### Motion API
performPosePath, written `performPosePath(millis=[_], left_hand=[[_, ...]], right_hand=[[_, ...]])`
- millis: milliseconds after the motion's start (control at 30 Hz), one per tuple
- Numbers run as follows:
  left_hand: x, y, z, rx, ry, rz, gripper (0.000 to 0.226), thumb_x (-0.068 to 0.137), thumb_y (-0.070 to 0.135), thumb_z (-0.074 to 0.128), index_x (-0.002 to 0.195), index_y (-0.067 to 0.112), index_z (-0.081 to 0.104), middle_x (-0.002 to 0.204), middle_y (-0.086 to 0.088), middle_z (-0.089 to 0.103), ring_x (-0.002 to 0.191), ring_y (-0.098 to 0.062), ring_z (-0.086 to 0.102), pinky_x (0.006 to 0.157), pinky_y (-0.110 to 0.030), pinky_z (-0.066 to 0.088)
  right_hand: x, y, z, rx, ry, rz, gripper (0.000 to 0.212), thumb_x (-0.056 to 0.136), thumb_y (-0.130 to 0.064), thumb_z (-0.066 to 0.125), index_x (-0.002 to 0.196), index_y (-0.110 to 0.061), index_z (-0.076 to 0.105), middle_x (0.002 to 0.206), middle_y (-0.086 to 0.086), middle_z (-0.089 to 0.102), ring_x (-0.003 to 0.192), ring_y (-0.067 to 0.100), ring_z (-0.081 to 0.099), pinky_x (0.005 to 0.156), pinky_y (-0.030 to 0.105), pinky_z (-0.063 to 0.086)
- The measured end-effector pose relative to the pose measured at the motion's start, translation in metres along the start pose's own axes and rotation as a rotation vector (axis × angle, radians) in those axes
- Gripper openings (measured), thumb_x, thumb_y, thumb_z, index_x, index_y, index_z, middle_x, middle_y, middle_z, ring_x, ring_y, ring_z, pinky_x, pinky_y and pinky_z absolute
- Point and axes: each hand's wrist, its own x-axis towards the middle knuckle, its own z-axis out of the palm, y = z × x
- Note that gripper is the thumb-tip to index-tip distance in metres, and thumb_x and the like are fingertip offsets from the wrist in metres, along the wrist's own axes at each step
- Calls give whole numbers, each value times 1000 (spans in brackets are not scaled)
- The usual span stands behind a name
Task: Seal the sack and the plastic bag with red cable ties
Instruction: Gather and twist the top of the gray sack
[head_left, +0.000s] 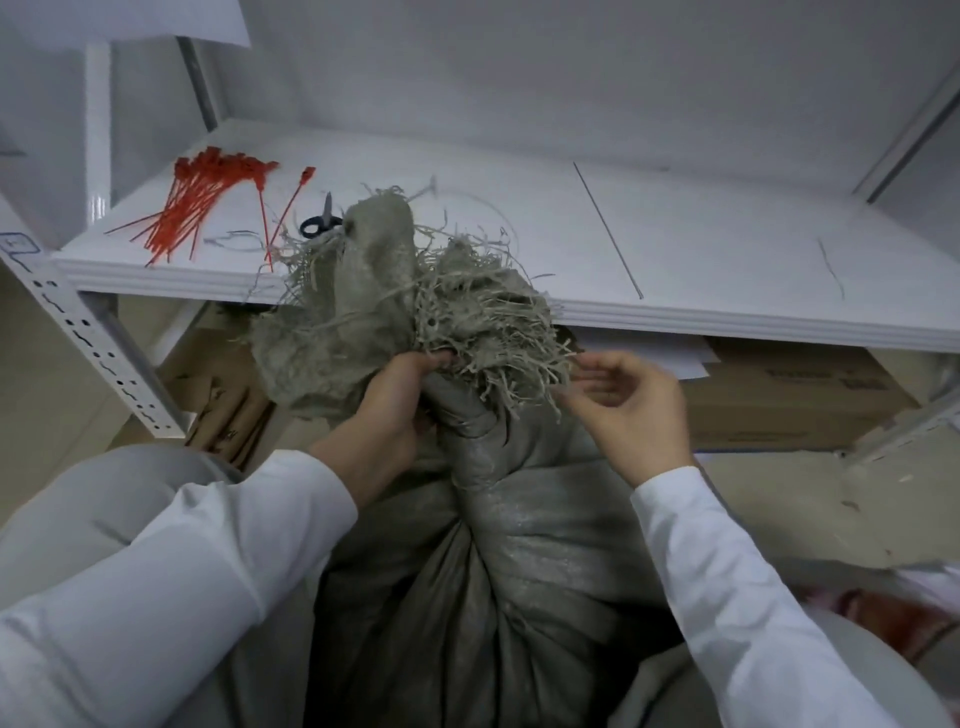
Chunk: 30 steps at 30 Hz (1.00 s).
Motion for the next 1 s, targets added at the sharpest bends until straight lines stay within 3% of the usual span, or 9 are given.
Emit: performPosePath(millis=[100,200,333,400,467,600,733,867,1000], left_hand=[[-6,1,2,-37,-78,-26,30,88,13,50,114,6,65,110,-12,70,104,-26,65,92,-34,51],[-11,2,4,-45,-205,-29,32,91,8,37,104,6,66,101,-13,72,95,-24,67,85,-33,53],[-12,4,1,15,-333,-53,38,94,15,32,75,10,64,71,-9,68,66,-21,65,72,-30,50],[-13,6,1,44,-333,-67,31,94,23,36,69,14,53,71,-8,52,64,-22,53,68,-32,42],[-16,10,3,94,-328,-64,31,96,29,37,73,14,51,75,-7,48,68,-21,49,68,-32,44],[-27,12,8,235,-450,49,74,103,11,22,41,11,62,45,-4,59,40,-7,57,40,-14,46],[-31,3,5,302,-381,109,42,101,4,28,63,7,46,48,-5,52,41,-8,52,42,-15,40],[-29,6,10,211,-330,238,45,100,0,38,64,14,62,51,4,62,48,-6,57,51,-19,47],[-27,-7,8,604,-218,746,19,79,5,66,93,17,60,81,10,66,75,6,59,67,-16,45]], right_hand=[[-3,3,16,100,-213,132,40,66,2,82,98,-15,64,85,-10,69,74,-7,65,73,10,50],[-6,4,29,126,-342,193,30,75,6,75,97,-13,66,87,-11,73,86,-2,68,84,21,55],[-4,-3,40,53,-199,205,20,88,2,54,78,-8,68,63,1,64,77,4,70,54,10,44],[-6,-5,33,-84,-271,373,24,94,-14,55,108,2,66,108,23,65,120,26,56,83,22,45],[-5,10,29,24,-318,494,46,94,-20,57,133,4,49,144,20,45,134,29,40,106,25,29],[-13,-8,26,276,-187,498,14,79,7,68,87,-5,65,89,6,68,89,20,62,90,36,51],[-2,-17,27,263,-59,242,61,55,-9,86,111,-4,62,108,9,69,105,24,64,92,38,51],[7,-16,29,128,48,245,46,71,2,76,113,-7,59,115,11,63,106,18,63,95,38,50],[13,-26,31,187,291,111,29,75,-2,76,93,-19,61,105,5,66,98,14,62,95,34,51]])
